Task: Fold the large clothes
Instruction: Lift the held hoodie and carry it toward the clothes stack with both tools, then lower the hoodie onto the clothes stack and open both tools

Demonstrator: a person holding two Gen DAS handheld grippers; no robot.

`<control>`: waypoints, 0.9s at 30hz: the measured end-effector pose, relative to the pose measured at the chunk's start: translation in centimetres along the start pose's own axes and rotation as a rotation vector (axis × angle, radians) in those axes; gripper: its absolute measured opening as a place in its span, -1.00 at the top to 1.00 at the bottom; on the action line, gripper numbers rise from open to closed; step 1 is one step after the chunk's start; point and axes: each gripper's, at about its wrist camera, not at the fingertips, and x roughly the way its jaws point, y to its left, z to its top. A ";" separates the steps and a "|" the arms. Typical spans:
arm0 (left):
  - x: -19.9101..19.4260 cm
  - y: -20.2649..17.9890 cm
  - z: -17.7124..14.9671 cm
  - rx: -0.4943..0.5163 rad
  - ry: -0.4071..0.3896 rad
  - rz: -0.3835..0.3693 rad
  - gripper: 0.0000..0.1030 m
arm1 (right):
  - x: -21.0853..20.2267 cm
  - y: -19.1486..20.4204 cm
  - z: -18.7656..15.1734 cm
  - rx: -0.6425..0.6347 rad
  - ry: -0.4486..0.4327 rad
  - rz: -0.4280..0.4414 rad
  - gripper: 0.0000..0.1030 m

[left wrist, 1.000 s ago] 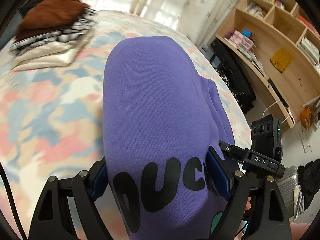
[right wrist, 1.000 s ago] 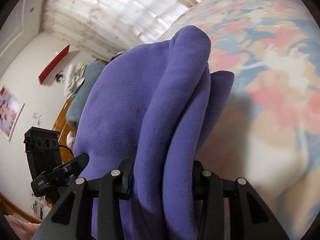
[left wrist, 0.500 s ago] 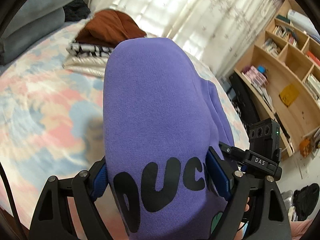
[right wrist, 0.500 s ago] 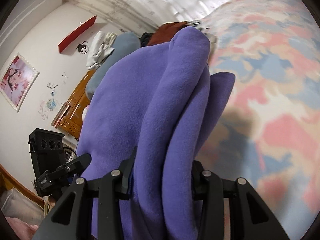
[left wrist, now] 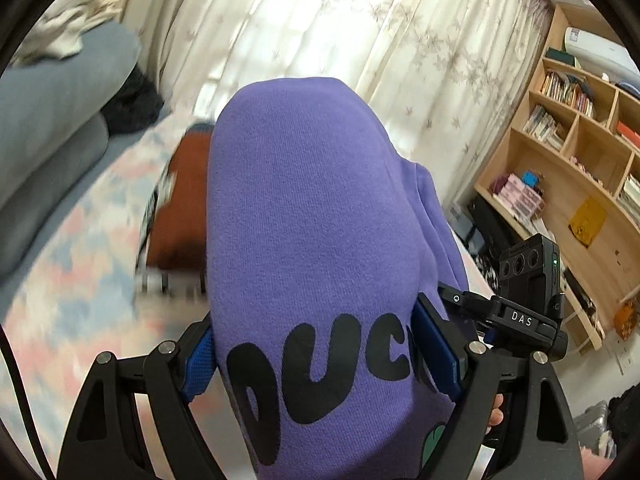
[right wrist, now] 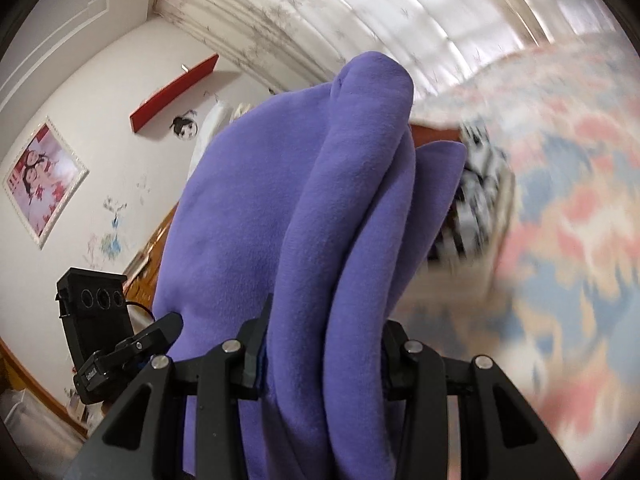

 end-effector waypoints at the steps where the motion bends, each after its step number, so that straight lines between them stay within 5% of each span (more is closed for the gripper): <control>1: 1.0 0.6 2.1 0.010 -0.006 -0.001 -0.65 | 1.3 -0.1 2.4 0.004 -0.016 0.003 0.23; 7: 7.7 4.6 13.2 0.093 -0.027 0.012 -0.65 | 7.8 -1.4 12.0 0.003 -0.093 -0.018 0.23; 11: 13.5 8.2 16.2 0.082 0.026 0.012 -0.68 | 12.5 -4.7 15.6 0.047 -0.117 -0.041 0.23; 14: 18.9 11.9 15.4 0.041 0.138 0.055 -0.71 | 16.1 -8.3 15.6 0.127 -0.076 -0.079 0.23; 16: 22.8 14.3 13.9 0.029 0.224 0.148 -0.95 | 19.3 -11.8 13.9 0.191 0.027 -0.162 0.23; 19: 24.5 17.0 12.9 -0.051 0.172 0.099 -1.00 | 21.5 -15.0 12.0 0.231 0.043 -0.174 0.20; 27: 24.2 18.0 11.7 -0.033 0.138 0.082 -1.00 | 21.8 -14.9 11.3 0.180 -0.004 -0.172 0.15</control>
